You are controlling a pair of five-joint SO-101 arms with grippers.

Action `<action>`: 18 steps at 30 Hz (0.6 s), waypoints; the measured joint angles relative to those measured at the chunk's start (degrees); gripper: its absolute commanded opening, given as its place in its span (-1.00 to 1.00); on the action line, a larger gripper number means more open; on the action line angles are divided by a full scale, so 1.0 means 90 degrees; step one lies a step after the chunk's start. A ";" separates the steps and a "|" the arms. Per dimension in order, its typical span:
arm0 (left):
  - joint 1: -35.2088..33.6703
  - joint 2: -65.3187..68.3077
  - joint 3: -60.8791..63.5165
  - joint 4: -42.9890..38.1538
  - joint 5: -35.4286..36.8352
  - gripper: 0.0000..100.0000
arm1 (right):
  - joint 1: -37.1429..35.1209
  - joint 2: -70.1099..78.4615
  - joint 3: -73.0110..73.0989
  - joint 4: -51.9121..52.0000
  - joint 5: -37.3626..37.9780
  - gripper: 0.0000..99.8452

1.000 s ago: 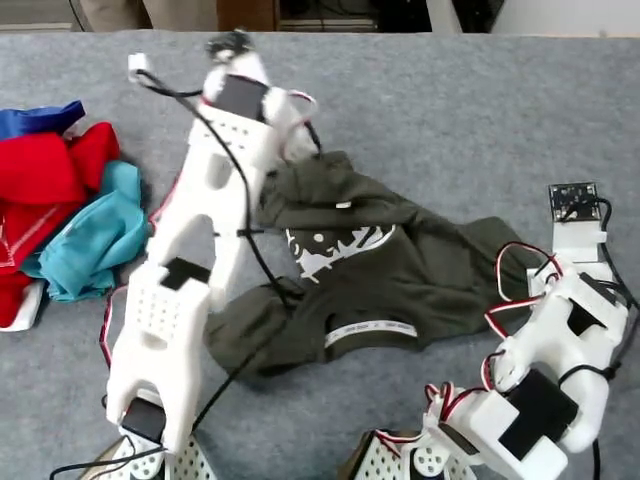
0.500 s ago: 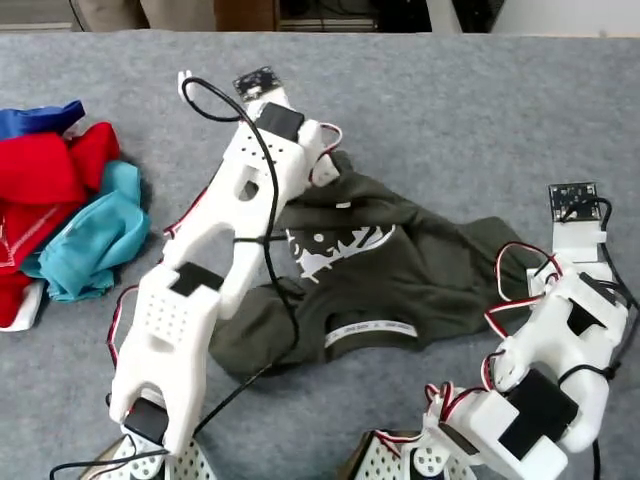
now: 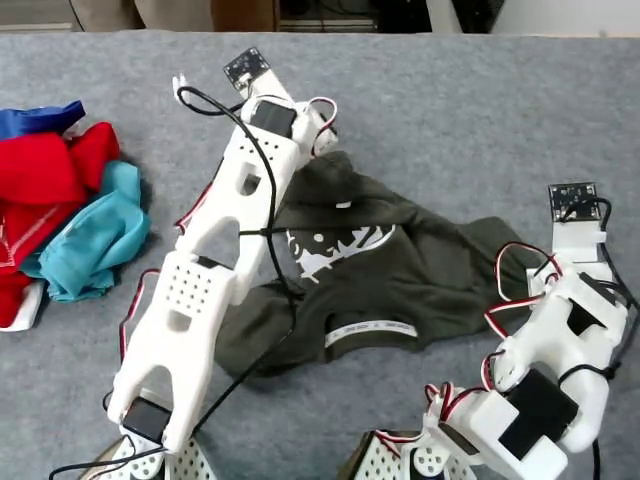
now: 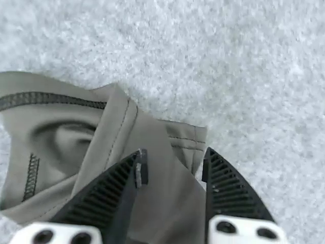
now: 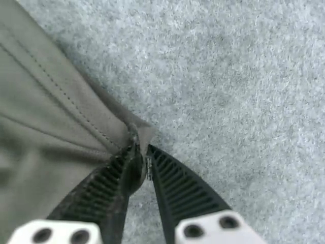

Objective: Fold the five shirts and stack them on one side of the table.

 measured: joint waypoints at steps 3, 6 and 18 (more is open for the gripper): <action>0.0000 0.0059 -0.0606 0.0860 -0.0098 -0.64 | 0.0000 0.0000 0.0000 0.0000 0.0000 -0.99; -0.0049 0.0059 -0.1299 0.1797 -0.0606 -0.66 | 0.0000 0.0000 0.0000 0.0000 0.0000 -0.99; 0.0127 0.0049 -0.0410 0.2374 -0.2510 -0.96 | 0.0000 0.0000 0.0000 0.0000 0.0000 -0.99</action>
